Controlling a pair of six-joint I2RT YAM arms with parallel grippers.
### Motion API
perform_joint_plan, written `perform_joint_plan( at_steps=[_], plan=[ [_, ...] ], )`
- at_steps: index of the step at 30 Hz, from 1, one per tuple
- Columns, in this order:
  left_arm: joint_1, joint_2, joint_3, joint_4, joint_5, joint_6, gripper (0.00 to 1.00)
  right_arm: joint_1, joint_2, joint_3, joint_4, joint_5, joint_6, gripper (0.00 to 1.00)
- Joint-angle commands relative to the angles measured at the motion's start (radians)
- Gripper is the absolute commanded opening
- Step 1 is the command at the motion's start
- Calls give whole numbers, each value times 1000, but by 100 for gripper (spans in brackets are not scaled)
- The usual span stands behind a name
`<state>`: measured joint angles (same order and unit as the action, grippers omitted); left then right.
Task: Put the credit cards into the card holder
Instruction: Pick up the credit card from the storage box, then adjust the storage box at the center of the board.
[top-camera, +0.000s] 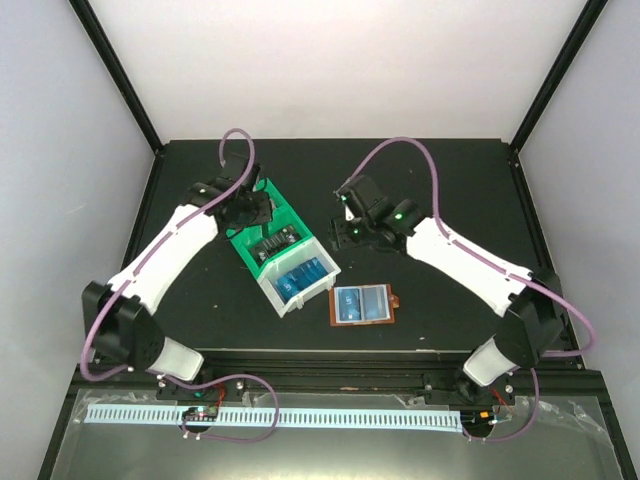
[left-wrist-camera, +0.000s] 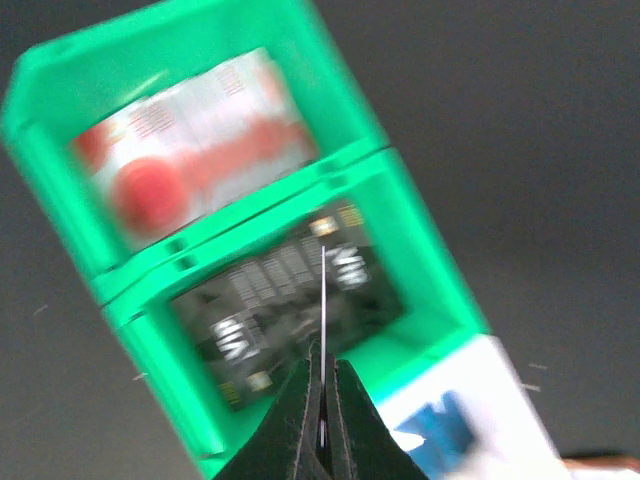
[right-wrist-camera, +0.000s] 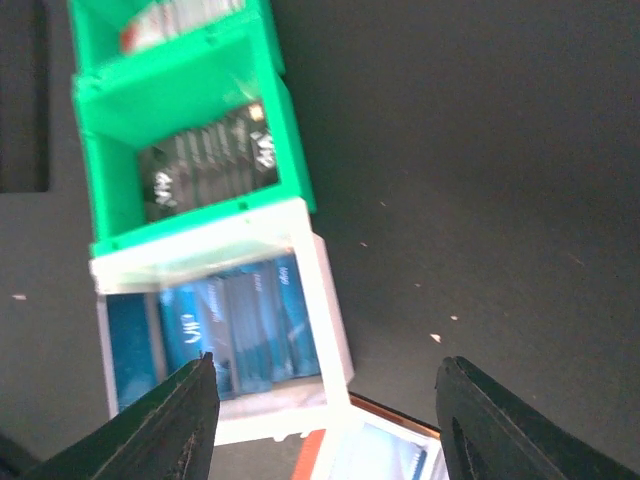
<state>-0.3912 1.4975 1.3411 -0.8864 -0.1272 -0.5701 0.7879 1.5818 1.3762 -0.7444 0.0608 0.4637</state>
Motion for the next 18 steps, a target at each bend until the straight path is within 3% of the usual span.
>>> perform_joint_plan(
  at_steps=[1, 4, 8, 13, 18],
  plan=[
    [7, -157, -49, 260, 347, 171, 2, -58, -102, 20, 51, -193, 70, 62],
    [5, -237, -112, 409, 588, 169, 2, -94, -176, -24, 115, -291, 134, 63],
    [-9, -311, -237, 566, 785, 66, 1, -114, -312, -156, 218, -349, 221, 70],
    [-65, -382, -415, 704, 836, -80, 2, -119, -537, -413, 341, -334, 337, 73],
    [-173, -407, -533, 668, 669, -70, 1, -120, -639, -585, 240, -228, 349, 72]
  ],
)
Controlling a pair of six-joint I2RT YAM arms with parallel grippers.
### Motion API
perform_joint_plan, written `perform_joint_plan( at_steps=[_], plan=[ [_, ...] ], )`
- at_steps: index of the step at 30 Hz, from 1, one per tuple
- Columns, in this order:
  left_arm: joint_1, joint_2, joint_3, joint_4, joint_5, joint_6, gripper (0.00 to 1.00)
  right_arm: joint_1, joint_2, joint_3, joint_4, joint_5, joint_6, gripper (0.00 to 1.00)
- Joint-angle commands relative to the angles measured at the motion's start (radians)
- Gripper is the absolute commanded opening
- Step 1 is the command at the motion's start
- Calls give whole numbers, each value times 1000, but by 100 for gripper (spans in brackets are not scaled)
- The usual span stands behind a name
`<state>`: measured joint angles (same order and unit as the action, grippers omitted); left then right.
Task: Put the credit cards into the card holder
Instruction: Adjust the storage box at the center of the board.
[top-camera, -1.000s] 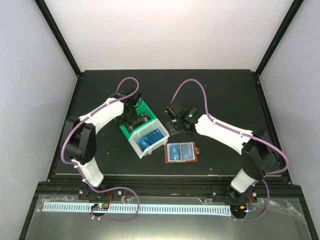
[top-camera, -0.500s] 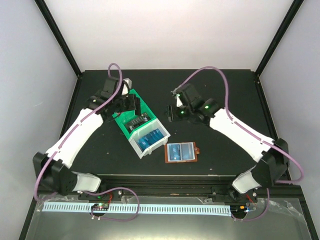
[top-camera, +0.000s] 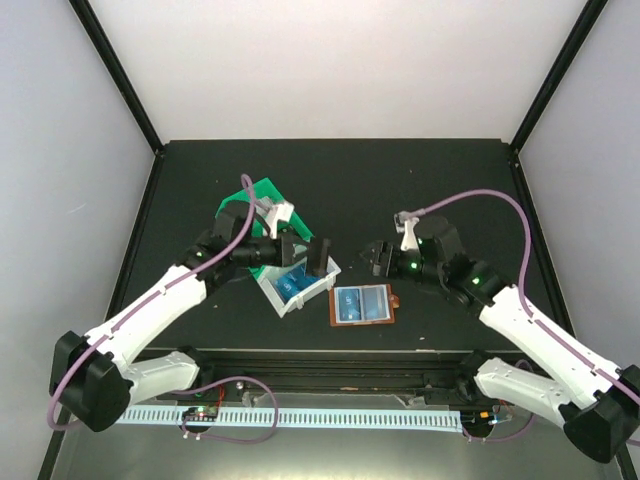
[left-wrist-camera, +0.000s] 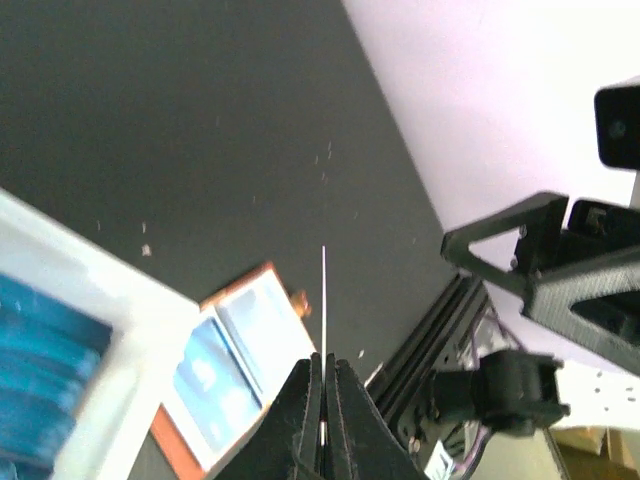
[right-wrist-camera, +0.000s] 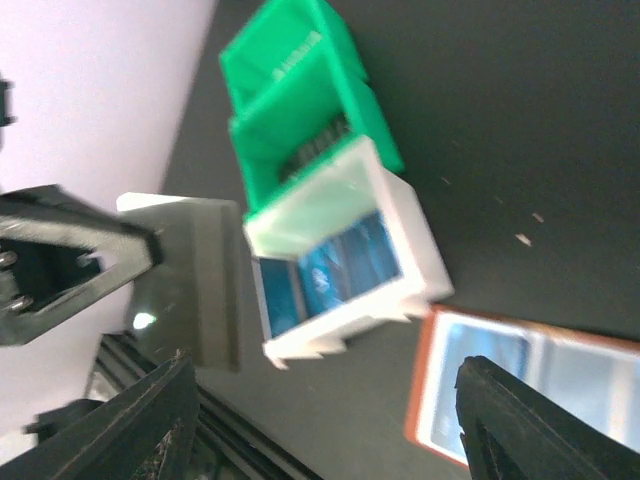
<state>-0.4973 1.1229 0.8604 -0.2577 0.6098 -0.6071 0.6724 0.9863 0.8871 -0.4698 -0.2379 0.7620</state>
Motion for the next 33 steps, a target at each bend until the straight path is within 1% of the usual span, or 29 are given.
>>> perform_joint_plan(
  at_steps=[1, 6, 8, 10, 12, 17, 21, 26, 33],
  plan=[
    [-87, -34, -71, 19, -99, -34, 2, -4, -51, -119, -57, 81, 49, 71],
    [-177, -58, -173, -67, -227, -55, 2, -5, -60, -207, -84, 47, 7, 69],
    [-185, -59, -218, -65, -210, -67, 2, -4, -68, -238, -89, 54, -1, 68],
    [-187, -52, -248, -48, -159, -59, 1, -4, -90, -273, -71, 41, 0, 68],
    [-192, -35, -251, -74, -133, -37, 1, -4, -120, -315, -35, 18, 8, 68],
    [-197, 36, -234, -140, -157, 21, 2, -4, -135, -385, 42, -40, -10, 68],
    [-197, 92, -193, -165, -239, -3, 1, -4, -110, -371, 12, -26, -17, 68],
    [-195, 167, -122, -187, -396, -13, 2, -4, -115, -397, 58, 1, -4, 68],
    [-176, 315, -1, -228, -510, 18, 2, -4, -75, -405, 74, 35, 13, 68]
  ],
)
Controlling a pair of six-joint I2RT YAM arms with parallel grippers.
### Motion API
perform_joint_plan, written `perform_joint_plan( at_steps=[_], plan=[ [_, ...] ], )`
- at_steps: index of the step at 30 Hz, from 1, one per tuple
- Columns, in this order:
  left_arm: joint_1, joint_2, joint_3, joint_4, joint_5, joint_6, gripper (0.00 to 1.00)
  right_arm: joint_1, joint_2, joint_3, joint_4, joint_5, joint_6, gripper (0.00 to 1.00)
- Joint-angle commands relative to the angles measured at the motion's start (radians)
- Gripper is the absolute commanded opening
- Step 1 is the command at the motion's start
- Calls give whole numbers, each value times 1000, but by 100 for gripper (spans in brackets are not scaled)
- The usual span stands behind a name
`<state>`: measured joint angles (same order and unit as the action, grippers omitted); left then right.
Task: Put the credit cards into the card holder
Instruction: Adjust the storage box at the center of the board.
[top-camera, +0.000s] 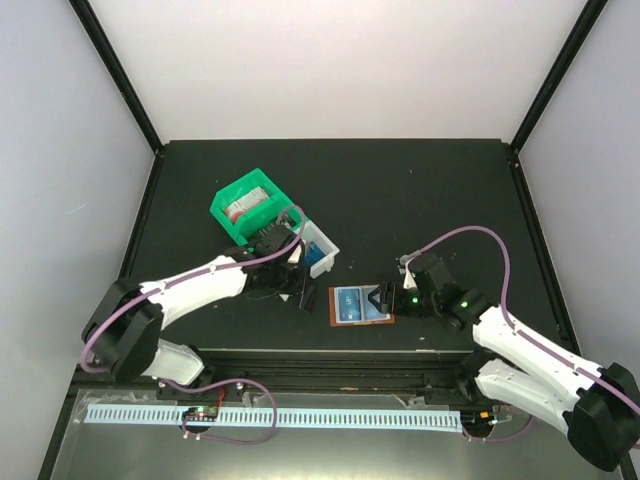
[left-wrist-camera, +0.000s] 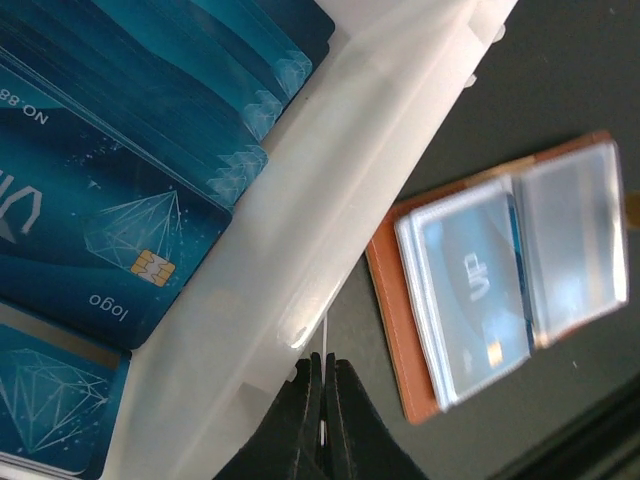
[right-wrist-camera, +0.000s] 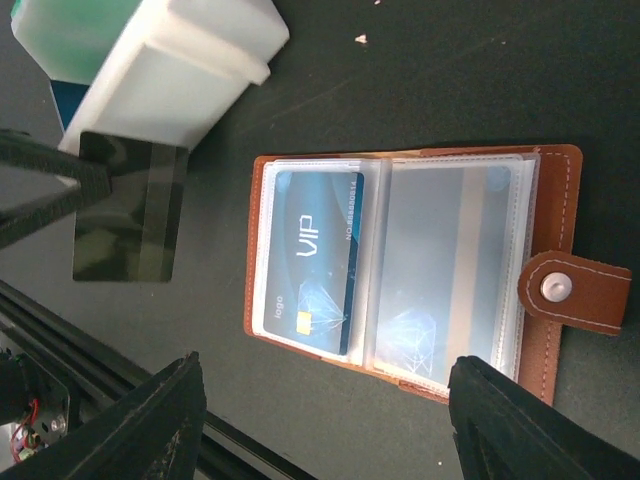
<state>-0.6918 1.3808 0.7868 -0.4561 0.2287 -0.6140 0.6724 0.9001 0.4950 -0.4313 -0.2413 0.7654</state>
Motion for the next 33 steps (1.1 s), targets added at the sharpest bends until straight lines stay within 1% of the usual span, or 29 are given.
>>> perform_joint_plan(
  at_steps=[1, 4, 7, 10, 11, 13, 18, 20, 24, 27, 33],
  plan=[
    [22, 73, 85, -30, -139, 28, 2, -4, 13, -11, 35, 46, 10, 68],
    [29, 118, 115, -12, -136, 47, 1, -4, 26, -7, 39, 72, 11, 68],
    [30, 130, 124, 46, -40, 58, 1, -4, 55, -9, 55, 97, 3, 68],
    [11, 107, 99, 133, 58, 16, 1, -4, 119, 10, 23, 144, -25, 59],
    [-1, 95, 86, 164, 73, -6, 2, -4, 143, 18, -1, 164, -35, 56],
    [-26, 67, 52, 230, 93, -59, 2, -4, 172, 23, -35, 198, -47, 53],
    [-90, 11, -46, 414, 46, -197, 2, -4, 176, 19, -99, 232, -79, 53],
    [-107, 20, -73, 479, 50, -236, 2, -2, 179, 20, -119, 221, -95, 54],
    [-148, 67, -79, 557, 49, -290, 1, -3, 191, 16, -143, 211, -111, 55],
    [-170, 97, -71, 601, 37, -334, 2, -3, 210, 17, -152, 199, -125, 55],
    [-198, 147, -52, 604, -23, -425, 2, 1, 240, 14, -149, 183, -146, 56]
  ],
)
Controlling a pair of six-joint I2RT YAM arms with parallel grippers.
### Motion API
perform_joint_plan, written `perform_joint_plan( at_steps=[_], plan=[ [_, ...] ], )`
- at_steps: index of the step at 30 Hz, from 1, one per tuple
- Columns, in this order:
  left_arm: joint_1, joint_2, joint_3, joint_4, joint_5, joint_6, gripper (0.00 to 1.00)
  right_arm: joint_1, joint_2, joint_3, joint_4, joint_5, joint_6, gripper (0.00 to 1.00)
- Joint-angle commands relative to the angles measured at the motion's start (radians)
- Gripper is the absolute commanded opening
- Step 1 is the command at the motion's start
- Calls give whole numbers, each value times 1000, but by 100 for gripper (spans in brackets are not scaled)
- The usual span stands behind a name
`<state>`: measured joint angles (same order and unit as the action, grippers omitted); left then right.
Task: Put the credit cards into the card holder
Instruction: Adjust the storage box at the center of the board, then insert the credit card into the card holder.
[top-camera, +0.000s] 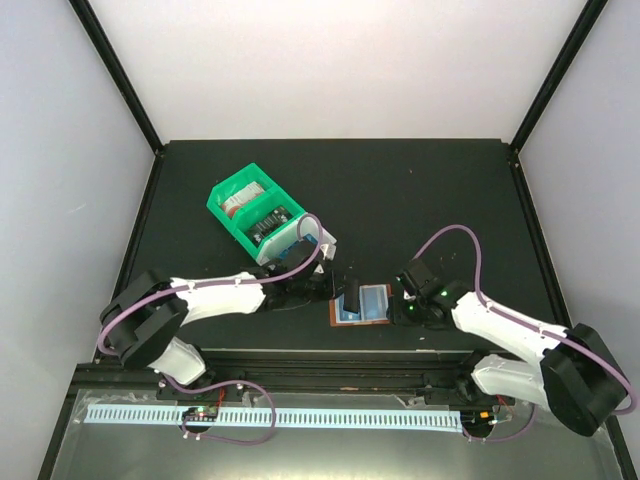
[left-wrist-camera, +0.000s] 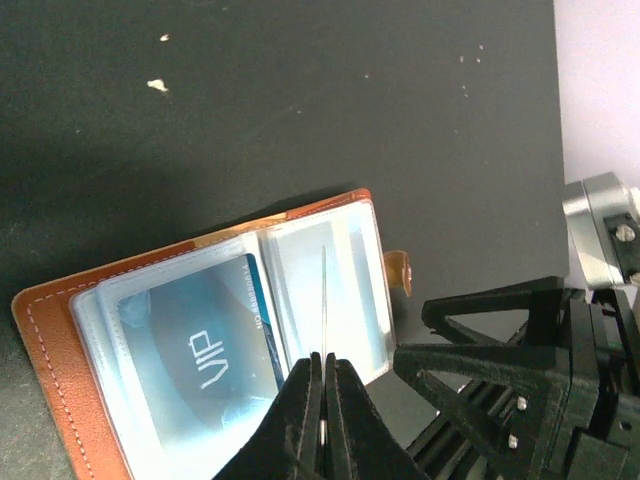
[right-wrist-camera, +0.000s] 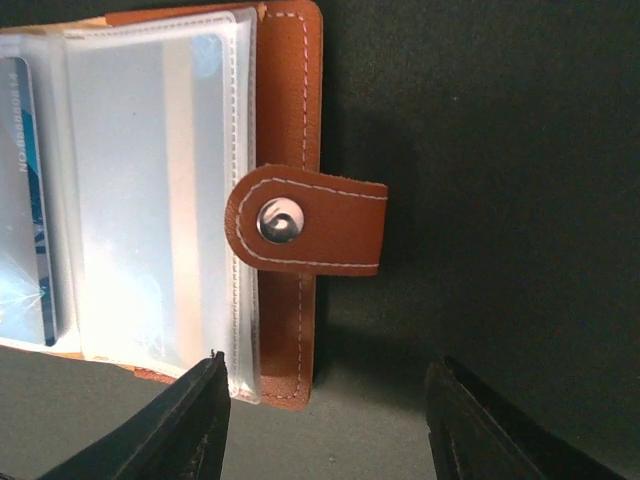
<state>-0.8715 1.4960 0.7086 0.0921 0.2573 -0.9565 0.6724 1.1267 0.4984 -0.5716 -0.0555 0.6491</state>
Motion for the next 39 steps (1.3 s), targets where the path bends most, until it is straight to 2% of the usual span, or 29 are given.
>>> perform_joint_plan(
  at_steps=[1, 7, 16, 23, 28, 34, 39],
  plan=[
    [-24, 37, 28, 54, -61, -89, 2, 2, 17, 10, -8, -3, -31, 56],
    [-44, 70, 21, 64, -93, -117, 2, 14, 52, 6, 6, 13, -17, 55],
    [-46, 116, 47, 89, -66, -149, 2, 20, 57, 11, 10, 10, 18, 48],
    [-47, 117, 40, 89, -112, -175, 1, 21, 19, 44, 23, -16, 13, 57],
    [-47, 140, 45, 105, -125, -183, 2, 20, 68, 59, 23, 18, 15, 58],
    [-49, 173, 51, 141, -99, -198, 2, 22, 116, 39, 42, 22, 15, 51],
    [-52, 176, 47, 142, -106, -199, 1, 22, 122, 1, 68, 1, 31, 39]
  ],
)
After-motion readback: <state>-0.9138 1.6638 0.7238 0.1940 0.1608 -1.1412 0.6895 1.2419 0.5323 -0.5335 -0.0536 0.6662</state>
